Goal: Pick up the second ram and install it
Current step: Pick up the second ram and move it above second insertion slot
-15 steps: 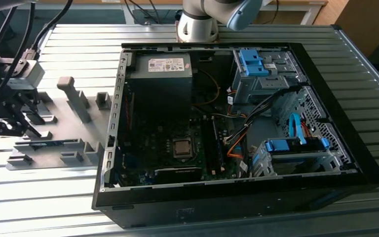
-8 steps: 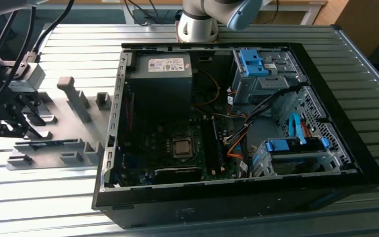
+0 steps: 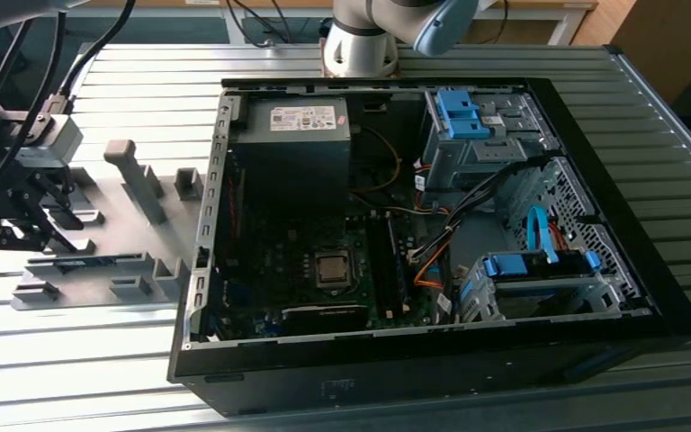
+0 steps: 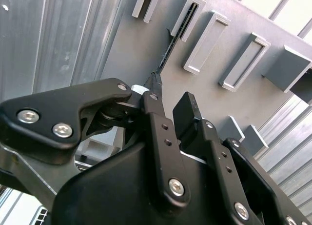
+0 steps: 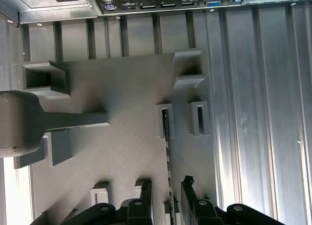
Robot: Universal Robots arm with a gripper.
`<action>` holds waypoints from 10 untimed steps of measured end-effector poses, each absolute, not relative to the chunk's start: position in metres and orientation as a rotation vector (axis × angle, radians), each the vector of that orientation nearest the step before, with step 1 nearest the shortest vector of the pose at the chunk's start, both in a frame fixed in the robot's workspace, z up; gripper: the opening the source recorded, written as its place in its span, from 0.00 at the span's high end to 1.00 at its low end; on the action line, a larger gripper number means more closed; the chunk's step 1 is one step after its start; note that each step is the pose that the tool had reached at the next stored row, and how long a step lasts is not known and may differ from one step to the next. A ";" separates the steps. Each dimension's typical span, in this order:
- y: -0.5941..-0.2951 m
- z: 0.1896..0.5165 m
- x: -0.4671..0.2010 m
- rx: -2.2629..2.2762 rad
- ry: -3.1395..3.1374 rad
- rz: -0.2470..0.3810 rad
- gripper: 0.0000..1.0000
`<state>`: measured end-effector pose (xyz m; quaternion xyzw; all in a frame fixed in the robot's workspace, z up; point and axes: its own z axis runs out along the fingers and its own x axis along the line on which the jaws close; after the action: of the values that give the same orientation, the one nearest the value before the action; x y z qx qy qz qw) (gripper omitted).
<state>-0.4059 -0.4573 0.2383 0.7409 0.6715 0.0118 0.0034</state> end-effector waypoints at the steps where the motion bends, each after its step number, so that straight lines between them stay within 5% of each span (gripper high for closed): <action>1: -0.457 0.238 -0.406 2.323 2.105 0.037 0.63; 10: -0.457 0.251 -0.406 2.323 2.105 0.037 0.63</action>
<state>-0.4059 -0.4572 0.2506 0.7409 0.6715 0.0118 0.0034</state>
